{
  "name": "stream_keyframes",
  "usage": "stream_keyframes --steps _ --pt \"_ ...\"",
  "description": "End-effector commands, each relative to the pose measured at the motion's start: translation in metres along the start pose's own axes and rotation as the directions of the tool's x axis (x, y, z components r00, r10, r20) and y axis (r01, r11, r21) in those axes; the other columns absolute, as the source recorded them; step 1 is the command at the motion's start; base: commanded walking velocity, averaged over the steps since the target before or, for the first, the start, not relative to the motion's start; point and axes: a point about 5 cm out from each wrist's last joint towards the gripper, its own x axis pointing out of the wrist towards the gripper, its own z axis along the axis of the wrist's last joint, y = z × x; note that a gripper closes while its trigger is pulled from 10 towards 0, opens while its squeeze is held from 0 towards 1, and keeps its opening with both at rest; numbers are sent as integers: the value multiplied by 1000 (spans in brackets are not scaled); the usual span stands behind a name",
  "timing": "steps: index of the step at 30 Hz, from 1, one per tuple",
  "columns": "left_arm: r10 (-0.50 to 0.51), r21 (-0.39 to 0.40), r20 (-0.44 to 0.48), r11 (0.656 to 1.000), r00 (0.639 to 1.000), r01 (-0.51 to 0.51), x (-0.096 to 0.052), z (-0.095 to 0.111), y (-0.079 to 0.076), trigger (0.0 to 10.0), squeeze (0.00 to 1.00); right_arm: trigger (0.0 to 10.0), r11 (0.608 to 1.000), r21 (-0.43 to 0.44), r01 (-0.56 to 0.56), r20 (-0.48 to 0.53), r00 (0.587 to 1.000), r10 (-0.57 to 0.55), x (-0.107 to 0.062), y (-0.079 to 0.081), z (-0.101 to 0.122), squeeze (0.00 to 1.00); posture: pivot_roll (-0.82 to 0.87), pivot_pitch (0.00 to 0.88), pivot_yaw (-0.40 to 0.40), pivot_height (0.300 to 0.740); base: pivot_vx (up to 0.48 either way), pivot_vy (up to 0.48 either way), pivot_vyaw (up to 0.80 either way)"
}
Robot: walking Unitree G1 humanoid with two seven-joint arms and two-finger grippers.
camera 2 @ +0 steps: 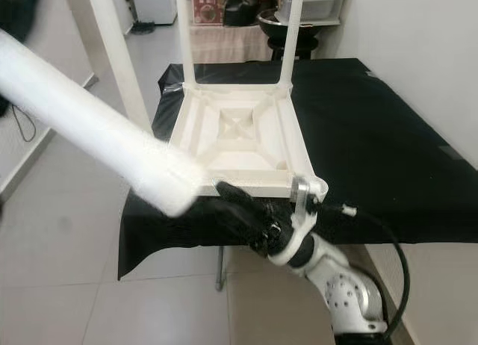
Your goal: Building children table
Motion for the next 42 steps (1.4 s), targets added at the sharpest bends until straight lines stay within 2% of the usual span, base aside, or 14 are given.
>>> stream_keyframes --steps 1,4,6,7,8,9,10,13,15,16,23,24,29,42 --pt "-13 47 -31 999 999 14 -1 6 -4 0 0 10000 999 -42 -4 -59 998 1 3 4 -4 1000 -4 58 16 740 0 0 0" --pt "6 81 -68 997 998 -1 -2 8 -4 0 0 10000 997 -72 4 -131 991 -14 2 3 -11 1000 -9 58 17 740 0 0 0" --pt "91 180 -202 982 975 -55 -6 3 1 0 0 10000 983 -184 -5 -317 947 -55 -1 -1 -20 1000 -6 60 16 740 0 0 0" --pt "91 180 -202 982 975 -55 -6 3 1 0 0 10000 983 -184 -5 -317 947 -55 -1 -1 -20 1000 -6 60 16 740 0 0 0" --pt "172 245 -375 966 911 -81 -12 -21 13 0 0 10000 957 -291 -15 -381 919 -101 1 -7 -9 1000 -6 60 16 740 0 0 0" --pt "172 245 -375 966 911 -81 -12 -21 13 0 0 10000 957 -291 -15 -381 919 -101 1 -7 -9 1000 -6 60 16 740 0 0 0" --pt "193 256 -485 964 853 -72 -17 -42 20 0 0 10000 944 -328 -37 -351 932 -86 8 -6 9 1000 -7 61 16 740 0 0 0" --pt "209 275 -560 960 802 -58 -22 -55 24 0 0 10000 938 -340 -69 -342 938 -55 12 -3 19 1000 -9 62 18 740 0 0 0" --pt "217 302 -694 953 686 5 -33 -82 31 0 0 10000 925 -344 -161 -352 935 32 19 8 38 1000 -11 62 19 740 0 0 0" --pt "197 290 -726 956 658 34 -37 -91 34 0 0 10000 917 -335 -217 -375 923 82 23 15 42 1000 -12 63 21 740 0 0 0" --pt "129 265 -720 959 682 98 -34 -111 41 0 0 10000 889 -303 -343 -495 854 160 42 25 28 1000 -12 68 21 740 0 0 0" --pt "121 278 -713 953 690 121 -33 -116 44 0 0 10000 889 -303 -343 -531 836 141 49 22 18 0 -9 71 18 740 0 0 0" --pt "106 308 -688 939 718 156 -29 -125 50 0 0 10000 895 -332 -299 -592 805 50 61 9 -4 0 -5 75 16 740 0 0 0" --pt "63 295 -652 939 755 176 -25 -142 55 0 0 10000 919 -357 -166 -473 881 -25 99 7 -16 0 -12 83 21 740 0 0 0"
